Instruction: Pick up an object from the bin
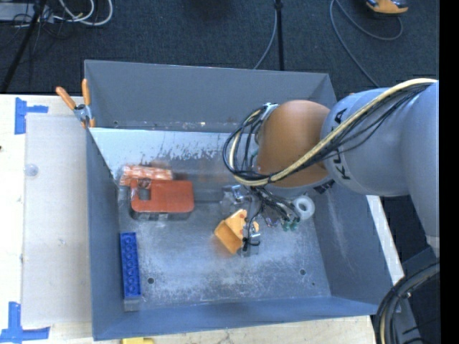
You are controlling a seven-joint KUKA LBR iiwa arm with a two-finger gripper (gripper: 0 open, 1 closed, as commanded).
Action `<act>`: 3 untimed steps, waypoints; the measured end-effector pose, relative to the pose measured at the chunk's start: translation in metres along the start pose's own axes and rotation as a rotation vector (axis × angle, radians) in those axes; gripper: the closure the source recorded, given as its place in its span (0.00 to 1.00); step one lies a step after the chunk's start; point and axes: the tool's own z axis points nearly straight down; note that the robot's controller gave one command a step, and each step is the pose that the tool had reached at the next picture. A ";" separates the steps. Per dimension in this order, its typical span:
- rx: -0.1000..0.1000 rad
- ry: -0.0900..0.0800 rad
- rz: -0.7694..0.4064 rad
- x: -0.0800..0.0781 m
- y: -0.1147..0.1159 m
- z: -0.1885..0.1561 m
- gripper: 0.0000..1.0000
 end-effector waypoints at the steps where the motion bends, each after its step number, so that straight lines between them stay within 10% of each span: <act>1: -0.010 0.003 -0.305 0.023 -0.021 0.027 1.00; 2: -0.010 0.003 -0.305 0.023 -0.021 0.027 1.00; 3: -0.011 0.003 -0.275 0.008 -0.027 -0.068 1.00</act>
Offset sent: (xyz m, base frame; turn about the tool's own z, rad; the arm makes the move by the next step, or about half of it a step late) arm 0.0000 0.0000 0.0000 0.0000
